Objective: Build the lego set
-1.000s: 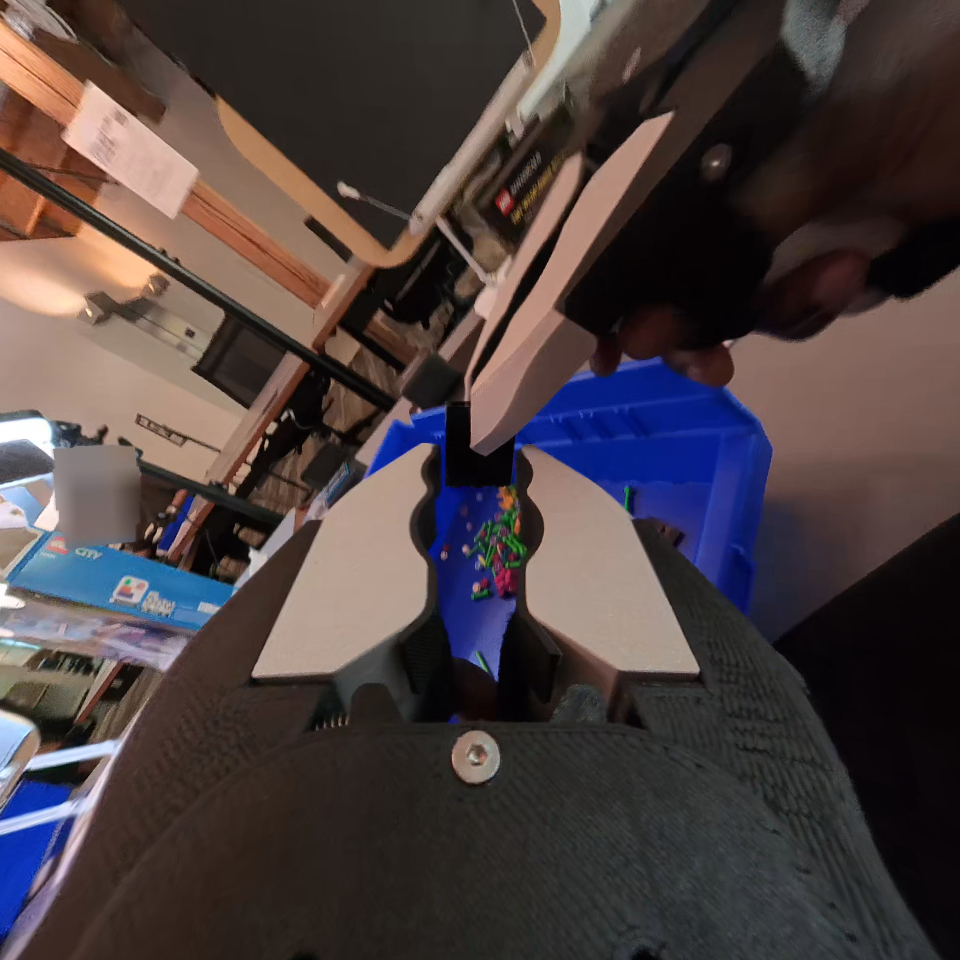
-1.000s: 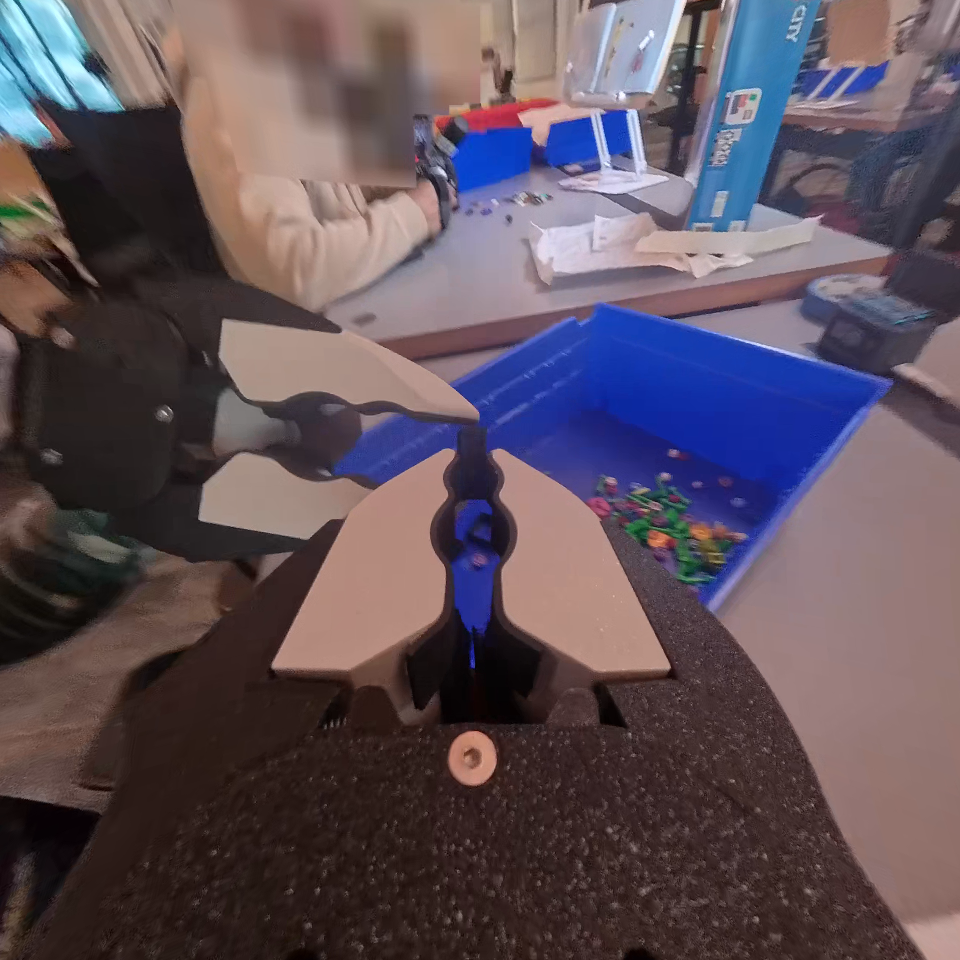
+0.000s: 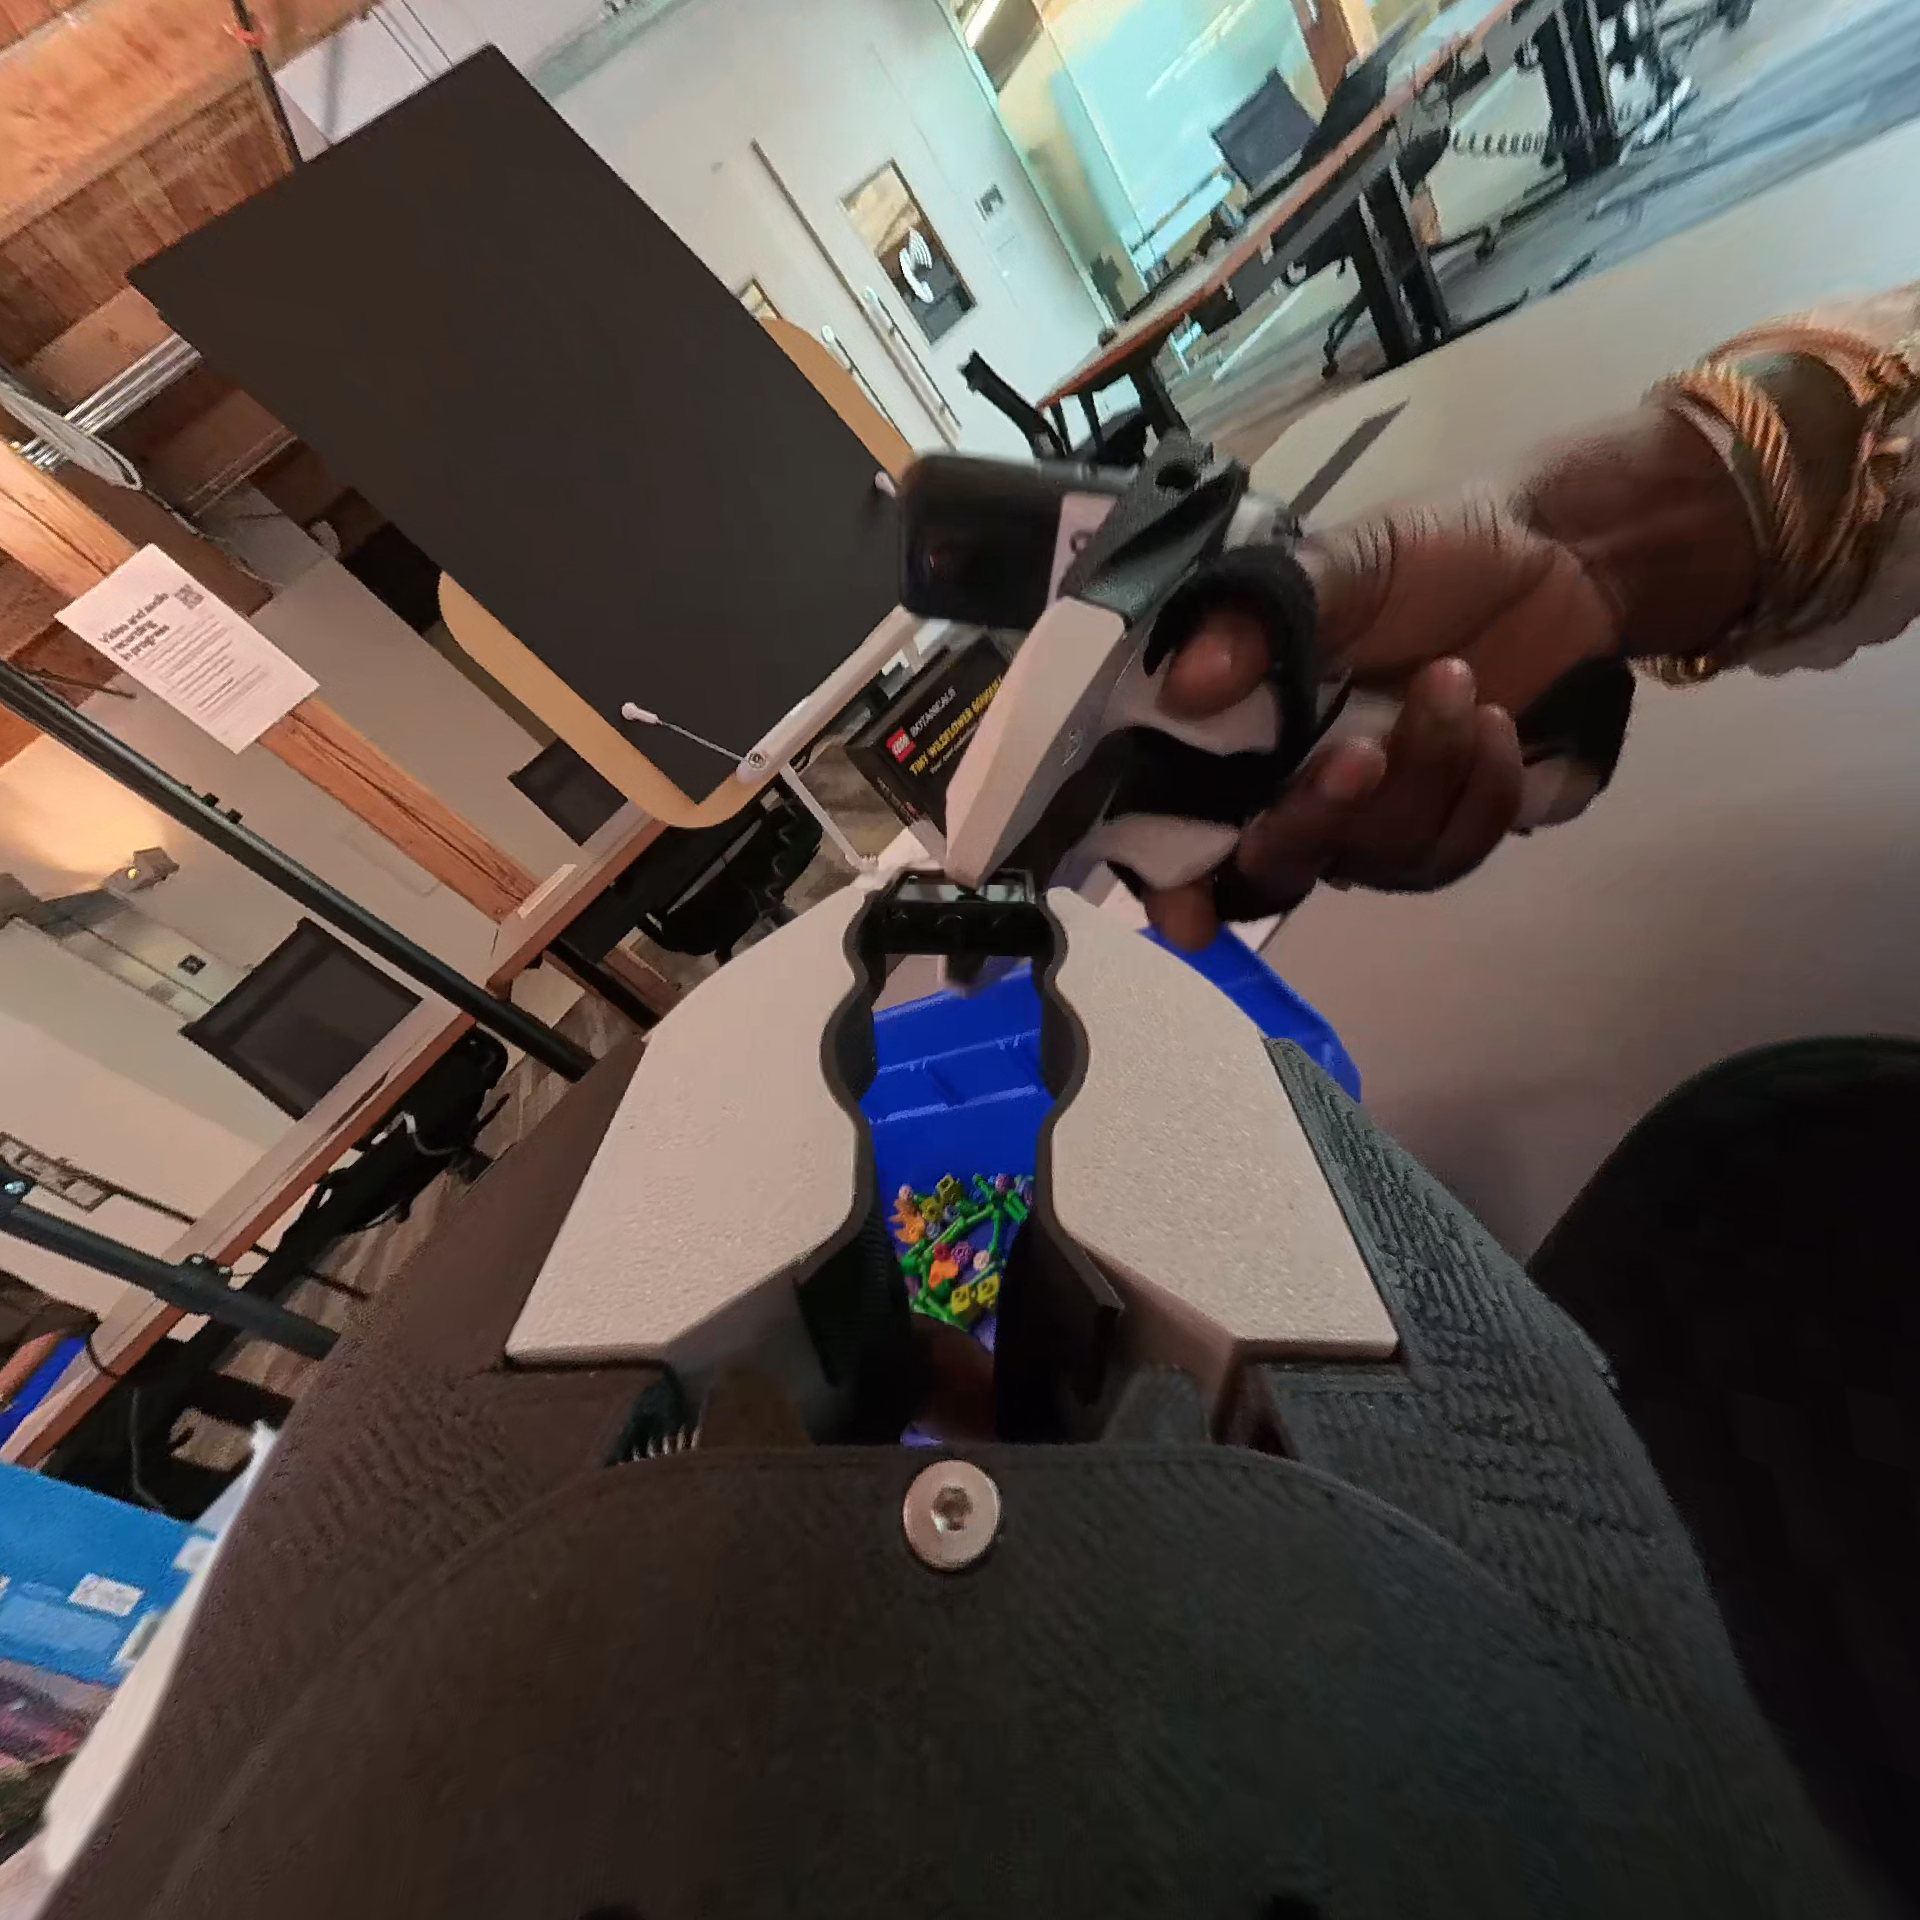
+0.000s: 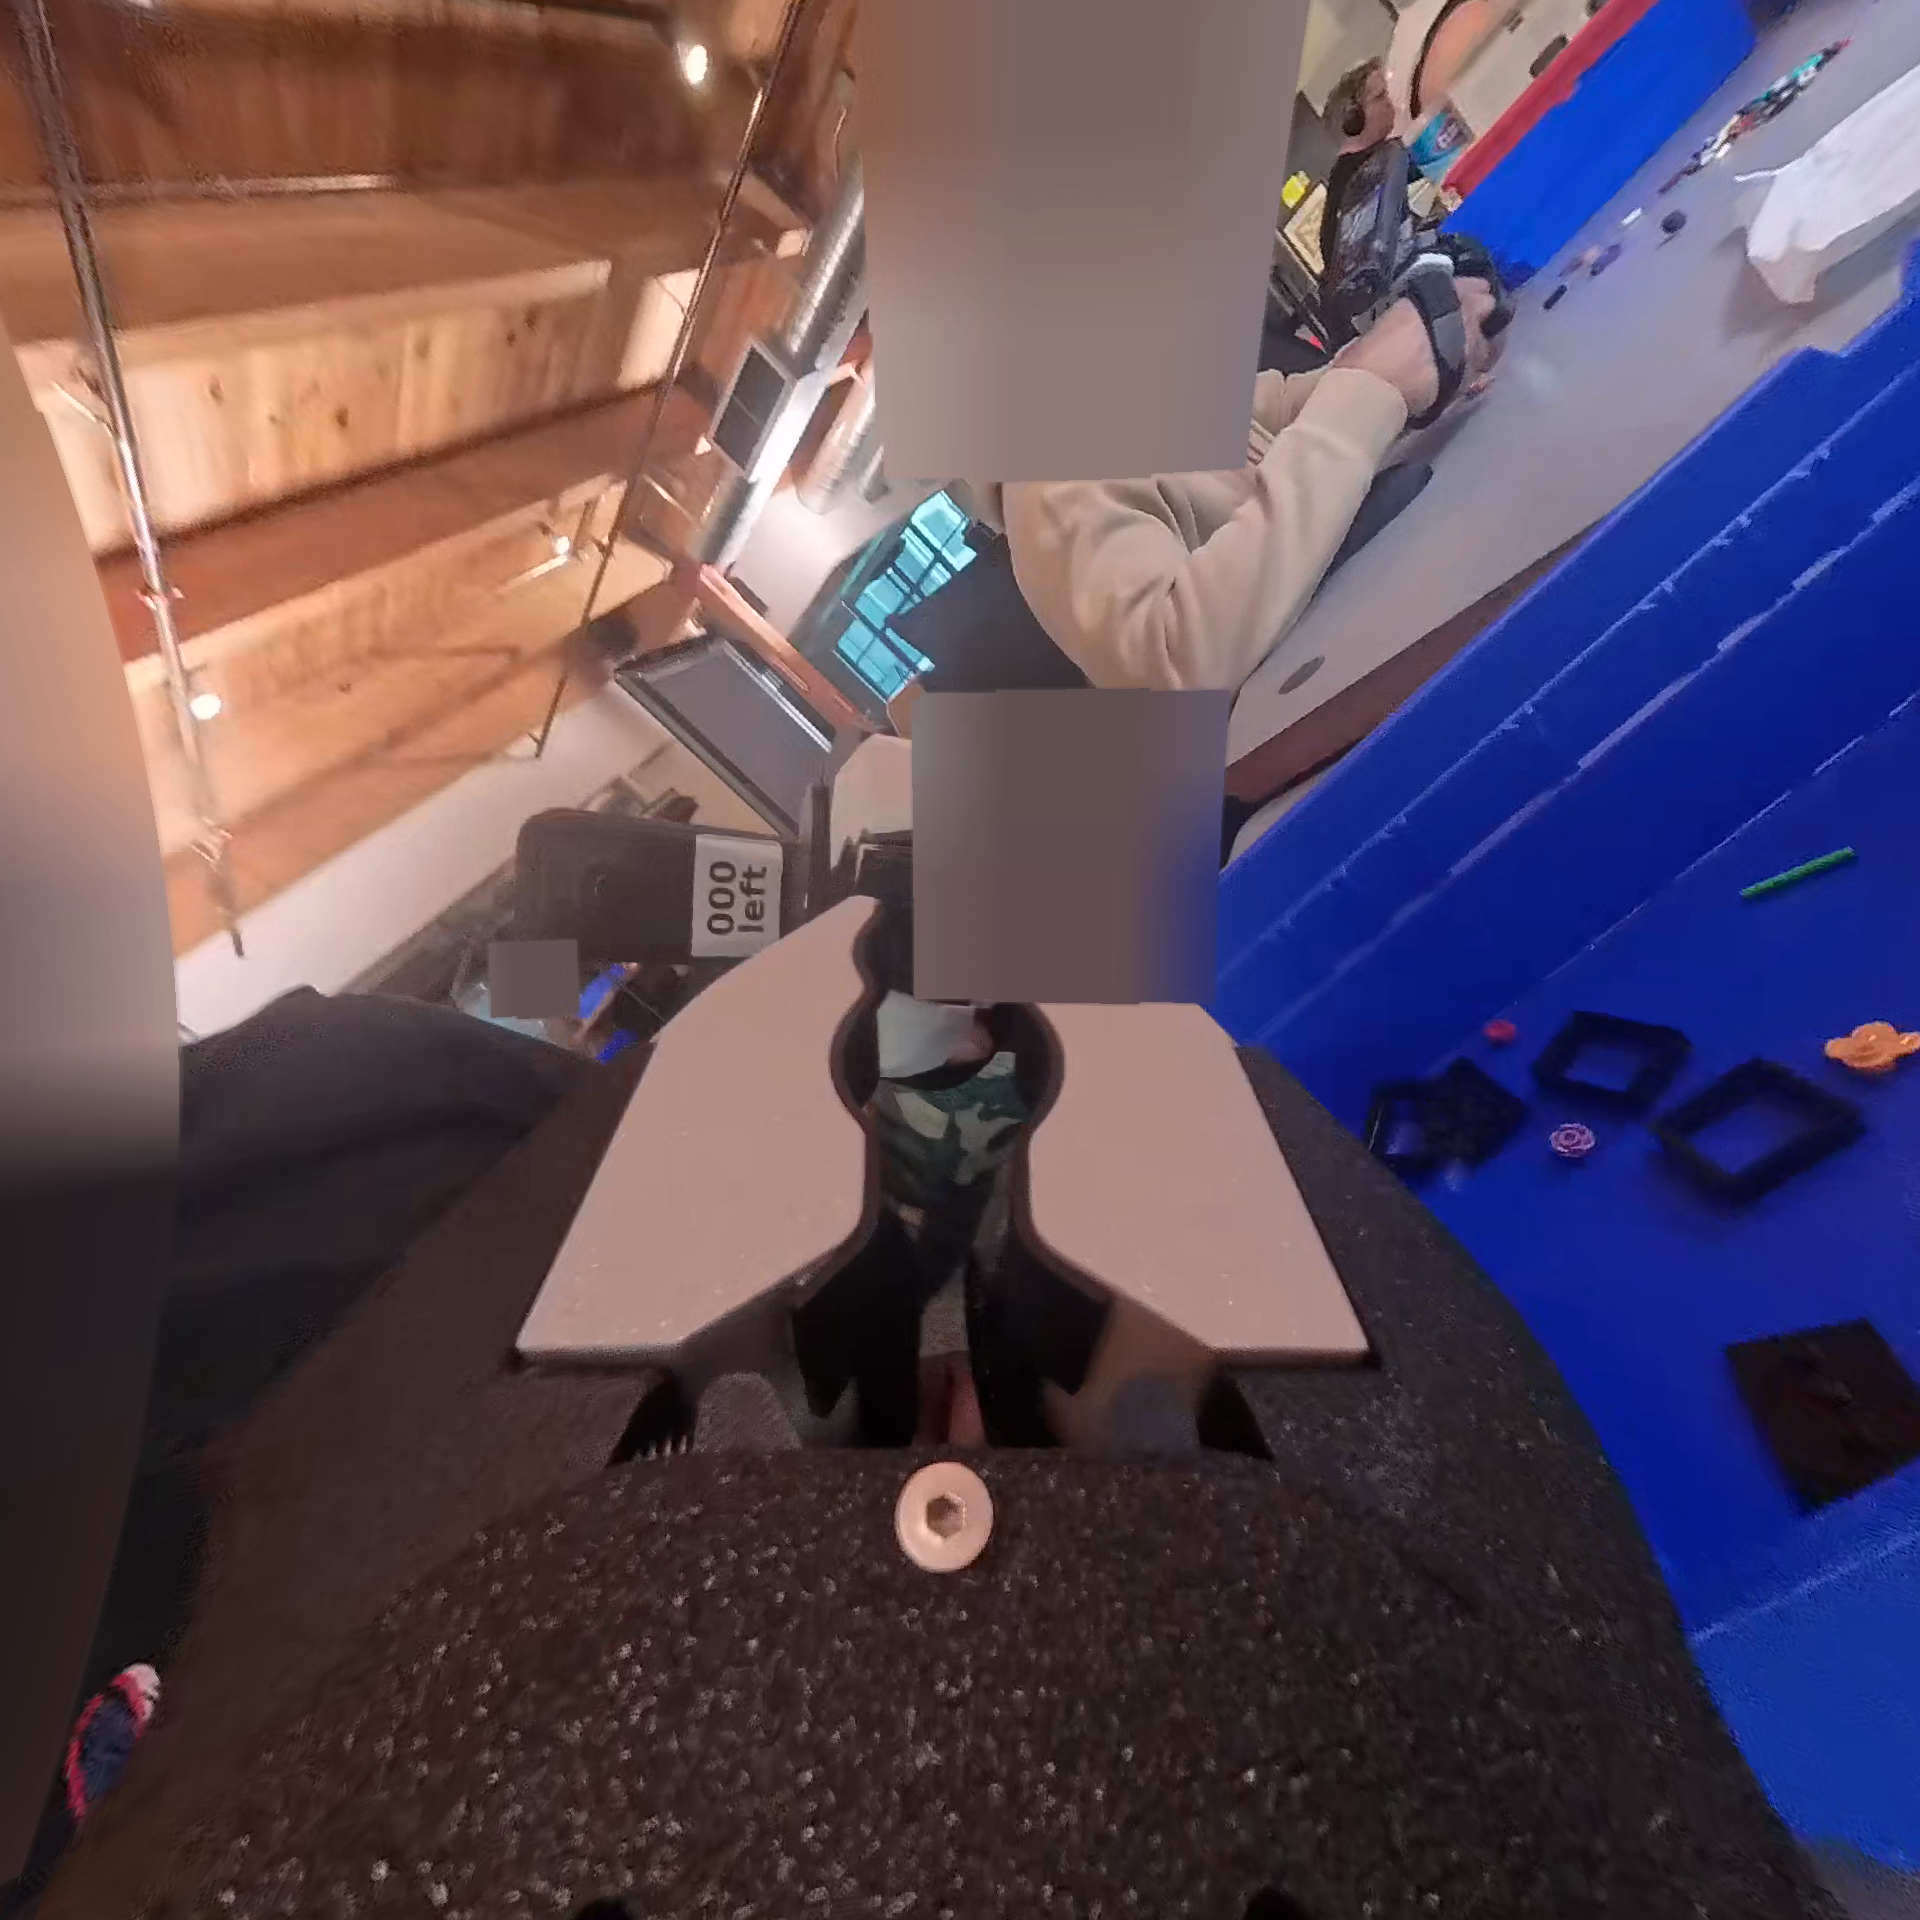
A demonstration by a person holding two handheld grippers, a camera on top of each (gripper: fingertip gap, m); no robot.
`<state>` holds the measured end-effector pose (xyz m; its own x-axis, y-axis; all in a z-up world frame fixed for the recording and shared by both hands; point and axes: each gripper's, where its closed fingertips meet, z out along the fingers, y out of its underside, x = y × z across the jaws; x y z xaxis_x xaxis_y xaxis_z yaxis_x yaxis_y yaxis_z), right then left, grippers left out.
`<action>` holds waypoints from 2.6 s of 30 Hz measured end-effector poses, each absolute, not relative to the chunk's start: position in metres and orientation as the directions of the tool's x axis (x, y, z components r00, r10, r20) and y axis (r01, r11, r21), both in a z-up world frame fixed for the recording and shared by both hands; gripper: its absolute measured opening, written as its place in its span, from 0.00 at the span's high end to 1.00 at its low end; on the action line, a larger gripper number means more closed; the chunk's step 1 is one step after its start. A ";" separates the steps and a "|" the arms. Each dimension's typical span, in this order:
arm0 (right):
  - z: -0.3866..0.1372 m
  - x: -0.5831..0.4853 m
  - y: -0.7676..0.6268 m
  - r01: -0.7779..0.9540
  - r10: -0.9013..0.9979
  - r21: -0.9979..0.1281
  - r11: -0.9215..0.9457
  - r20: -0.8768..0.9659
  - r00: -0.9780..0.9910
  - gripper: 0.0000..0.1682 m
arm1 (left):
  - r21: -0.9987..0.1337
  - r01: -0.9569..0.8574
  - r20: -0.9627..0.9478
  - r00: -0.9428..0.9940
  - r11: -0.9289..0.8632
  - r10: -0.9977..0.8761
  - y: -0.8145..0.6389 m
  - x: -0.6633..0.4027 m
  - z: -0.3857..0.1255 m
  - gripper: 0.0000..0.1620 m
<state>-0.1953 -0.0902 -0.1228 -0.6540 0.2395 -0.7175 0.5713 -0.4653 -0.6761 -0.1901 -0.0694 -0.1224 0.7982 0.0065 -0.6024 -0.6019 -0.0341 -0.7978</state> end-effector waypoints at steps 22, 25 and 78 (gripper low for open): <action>-0.152 -0.217 -0.075 0.317 0.808 -0.946 -0.060 -0.233 -0.541 0.91 | -0.635 -0.667 -0.735 0.676 -0.391 0.040 -0.060 -0.223 -0.162 0.84; -0.141 -0.214 -0.077 0.226 0.803 -0.974 -0.035 -0.162 -0.573 0.91 | -0.643 -0.670 -0.737 0.672 -0.371 0.064 -0.060 -0.222 -0.155 0.84; -0.118 -0.191 -0.077 0.365 0.411 -0.830 -0.422 -0.534 -0.739 0.91 | -0.803 -0.581 -0.589 0.807 -0.133 0.032 -0.037 -0.201 -0.134 0.85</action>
